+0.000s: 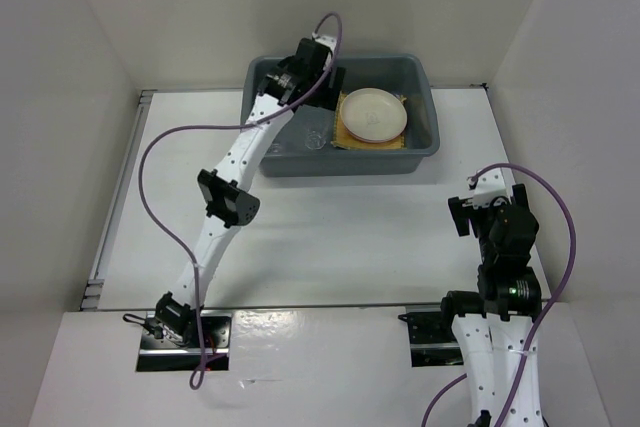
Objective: Place the mixed dishes into the plastic bin
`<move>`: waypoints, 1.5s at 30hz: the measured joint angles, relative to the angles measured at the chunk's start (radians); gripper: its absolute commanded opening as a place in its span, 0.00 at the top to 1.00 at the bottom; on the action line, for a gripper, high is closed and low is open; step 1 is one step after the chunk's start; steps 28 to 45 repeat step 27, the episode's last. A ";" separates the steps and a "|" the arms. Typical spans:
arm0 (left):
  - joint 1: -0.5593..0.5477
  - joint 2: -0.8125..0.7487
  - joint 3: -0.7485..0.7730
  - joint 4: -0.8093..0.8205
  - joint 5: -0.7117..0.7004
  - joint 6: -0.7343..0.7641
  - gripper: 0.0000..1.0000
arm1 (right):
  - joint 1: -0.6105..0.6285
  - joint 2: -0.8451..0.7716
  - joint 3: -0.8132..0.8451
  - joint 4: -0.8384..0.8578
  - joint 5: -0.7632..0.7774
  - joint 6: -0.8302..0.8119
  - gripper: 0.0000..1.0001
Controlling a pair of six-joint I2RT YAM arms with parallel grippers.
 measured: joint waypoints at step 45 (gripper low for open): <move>0.152 -1.455 -1.627 0.318 -0.171 -0.304 0.00 | 0.021 -0.056 -0.035 0.037 0.082 0.048 0.01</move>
